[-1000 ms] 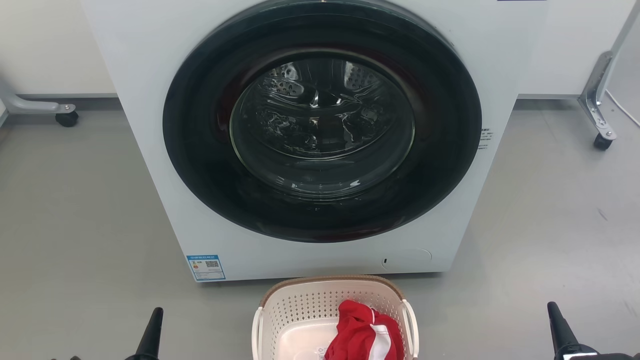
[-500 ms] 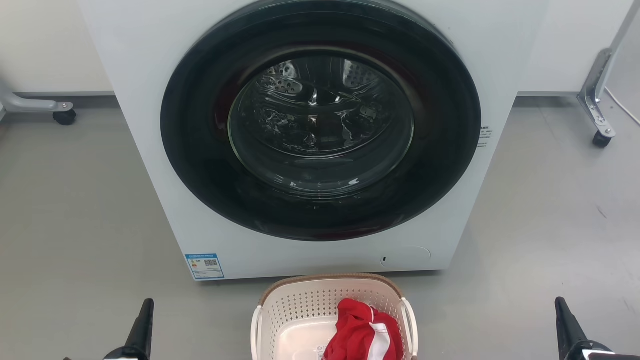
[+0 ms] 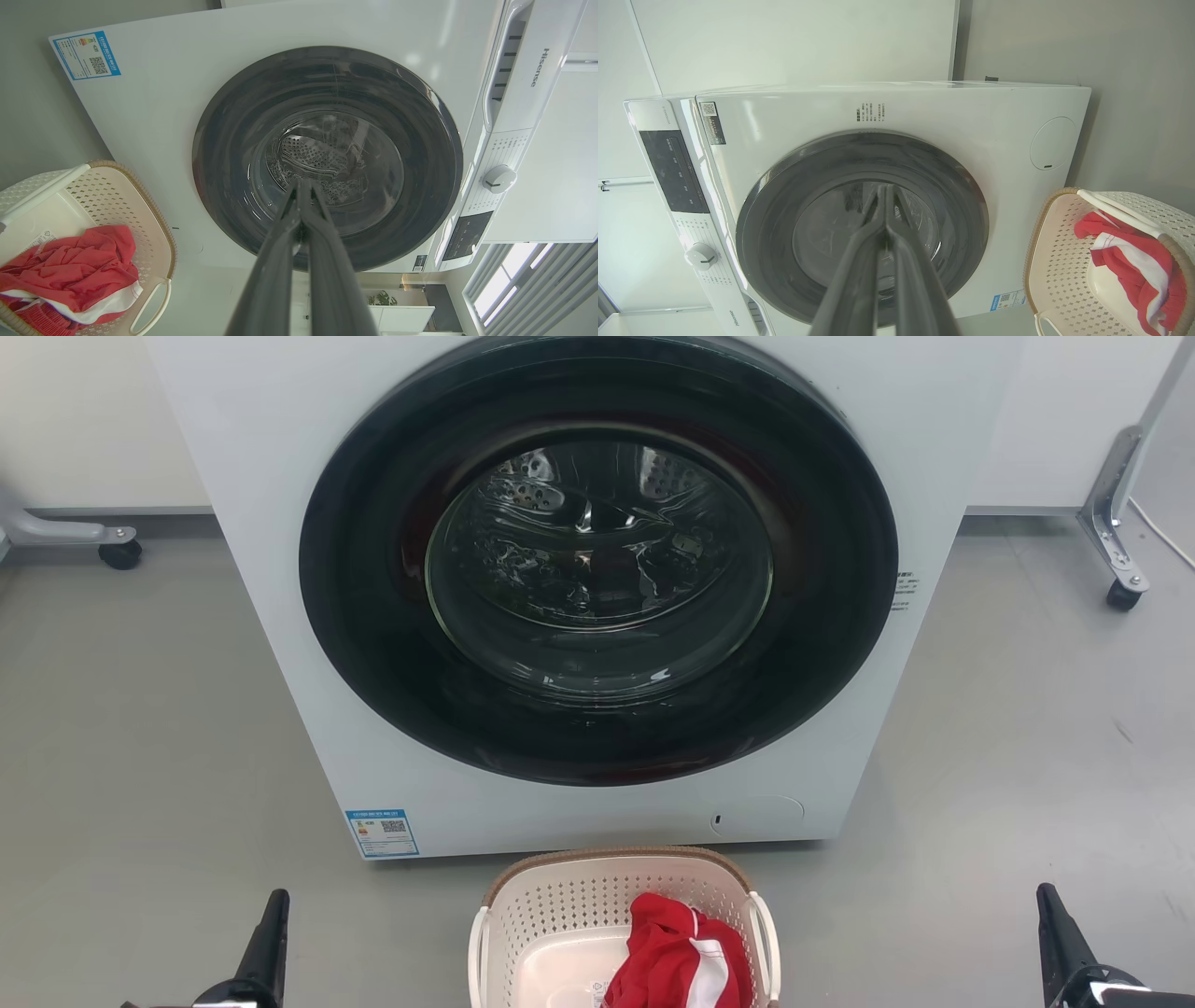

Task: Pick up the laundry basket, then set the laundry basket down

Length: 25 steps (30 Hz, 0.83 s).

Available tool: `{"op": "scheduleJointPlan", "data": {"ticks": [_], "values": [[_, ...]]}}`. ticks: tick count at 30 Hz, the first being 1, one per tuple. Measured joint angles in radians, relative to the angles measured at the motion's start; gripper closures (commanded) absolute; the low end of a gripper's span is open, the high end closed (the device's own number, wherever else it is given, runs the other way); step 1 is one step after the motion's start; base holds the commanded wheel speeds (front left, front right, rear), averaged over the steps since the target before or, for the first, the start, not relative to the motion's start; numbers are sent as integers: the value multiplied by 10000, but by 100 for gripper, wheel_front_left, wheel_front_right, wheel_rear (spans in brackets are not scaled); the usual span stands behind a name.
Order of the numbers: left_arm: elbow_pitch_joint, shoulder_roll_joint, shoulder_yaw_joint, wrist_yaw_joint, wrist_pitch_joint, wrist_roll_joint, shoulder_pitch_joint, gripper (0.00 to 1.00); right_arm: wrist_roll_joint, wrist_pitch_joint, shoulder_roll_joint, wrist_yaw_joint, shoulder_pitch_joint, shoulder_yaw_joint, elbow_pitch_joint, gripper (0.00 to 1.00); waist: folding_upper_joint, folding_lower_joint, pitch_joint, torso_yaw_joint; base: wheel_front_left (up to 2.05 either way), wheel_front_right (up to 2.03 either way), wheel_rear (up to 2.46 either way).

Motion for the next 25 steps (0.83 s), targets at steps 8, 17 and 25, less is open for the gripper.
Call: {"op": "scheduleJointPlan", "data": {"ticks": [8,17,25], "values": [[4,-2,0,-2,0,0,0,100,0,0,0,0,0,0,0,100,1,0,-1,0,0,0,0],[8,-2,0,-75,0,0,-1,100,2,0,2,0,0,0,0,100,0,0,-1,0,0,0,0],[12,-2,0,-75,0,0,0,100,2,0,2,0,0,0,0,100,0,0,-1,1,0,0,0]]}}
